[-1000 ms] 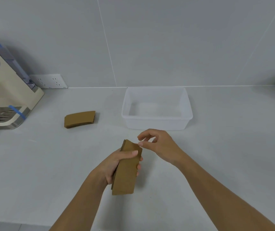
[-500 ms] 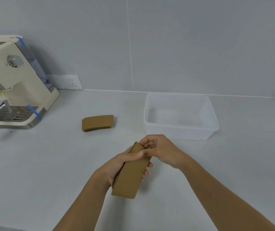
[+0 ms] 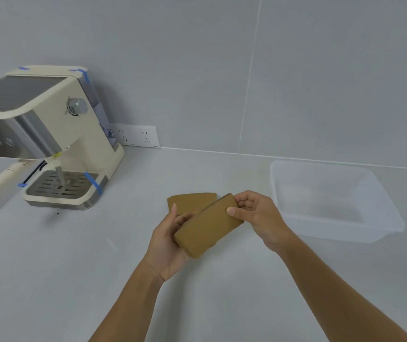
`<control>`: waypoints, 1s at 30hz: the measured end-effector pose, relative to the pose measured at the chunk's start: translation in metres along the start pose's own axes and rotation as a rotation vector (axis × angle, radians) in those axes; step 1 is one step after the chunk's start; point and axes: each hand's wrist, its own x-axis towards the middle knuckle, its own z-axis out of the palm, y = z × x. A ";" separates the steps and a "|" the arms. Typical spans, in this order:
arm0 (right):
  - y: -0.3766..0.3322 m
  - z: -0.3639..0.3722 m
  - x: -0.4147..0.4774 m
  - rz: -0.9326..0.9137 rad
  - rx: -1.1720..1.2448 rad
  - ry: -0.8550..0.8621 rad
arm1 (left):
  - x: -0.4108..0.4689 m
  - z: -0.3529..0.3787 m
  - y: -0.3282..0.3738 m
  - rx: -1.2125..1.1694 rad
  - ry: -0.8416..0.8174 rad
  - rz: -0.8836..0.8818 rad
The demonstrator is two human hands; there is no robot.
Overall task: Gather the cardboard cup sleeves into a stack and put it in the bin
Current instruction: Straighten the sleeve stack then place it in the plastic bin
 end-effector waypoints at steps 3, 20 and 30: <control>-0.001 0.011 0.010 -0.002 0.055 0.109 | -0.002 -0.006 0.009 0.021 -0.017 0.126; 0.016 0.044 0.037 0.064 0.075 0.354 | 0.017 -0.020 0.027 0.556 0.419 0.340; 0.017 0.048 0.068 0.160 -0.039 0.391 | 0.048 -0.016 0.063 0.552 0.518 0.188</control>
